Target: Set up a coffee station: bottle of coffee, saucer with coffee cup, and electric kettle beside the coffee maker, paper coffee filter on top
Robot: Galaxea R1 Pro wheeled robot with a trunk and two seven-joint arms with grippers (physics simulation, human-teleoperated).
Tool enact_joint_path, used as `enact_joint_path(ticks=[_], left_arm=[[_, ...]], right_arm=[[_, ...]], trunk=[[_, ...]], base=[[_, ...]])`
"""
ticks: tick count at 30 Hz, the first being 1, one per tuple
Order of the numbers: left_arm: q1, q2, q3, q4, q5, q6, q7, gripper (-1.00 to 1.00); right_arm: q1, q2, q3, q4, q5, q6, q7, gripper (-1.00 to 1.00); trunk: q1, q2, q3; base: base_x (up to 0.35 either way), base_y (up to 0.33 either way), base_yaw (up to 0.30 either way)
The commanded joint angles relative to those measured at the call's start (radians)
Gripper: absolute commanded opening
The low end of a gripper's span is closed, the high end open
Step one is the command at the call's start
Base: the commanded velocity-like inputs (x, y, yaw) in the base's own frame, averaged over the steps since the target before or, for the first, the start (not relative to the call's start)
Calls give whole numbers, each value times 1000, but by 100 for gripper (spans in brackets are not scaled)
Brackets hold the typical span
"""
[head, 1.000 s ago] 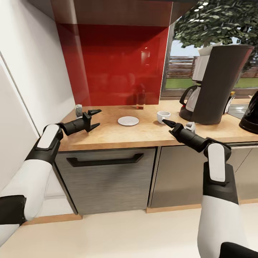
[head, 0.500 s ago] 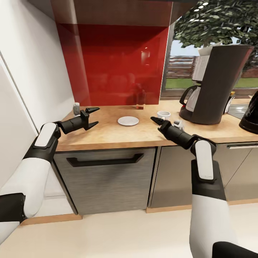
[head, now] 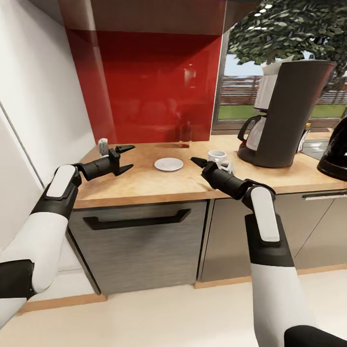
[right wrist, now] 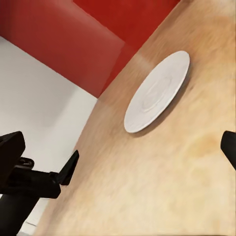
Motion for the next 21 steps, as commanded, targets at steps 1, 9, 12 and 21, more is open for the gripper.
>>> enact_joint_path(ticks=[1, 9, 12, 21], left_arm=[[-1, 0, 2, 0, -10, 4, -10, 100], [-1, 0, 5, 1, -10, 9, -10, 100], [-1, 6, 6, 4, -10, 10, -12, 100], [-1, 15, 10, 24, -10, 11, -15, 100]], right_arm=[[-1, 1, -2, -1, -10, 4, -9, 100], [0, 1, 4, -1, -17, 3, -19, 100], [0, 1, 5, -1, -19, 3, -21, 100], [0, 1, 7, -1, -21, 3, -22, 100]], trunk=[[0, 0, -1], [0, 0, 0], [0, 0, 0], [0, 0, 0]], base=[[16, 9, -177], [12, 6, -148], [2, 60, -111], [0, 145, -35]])
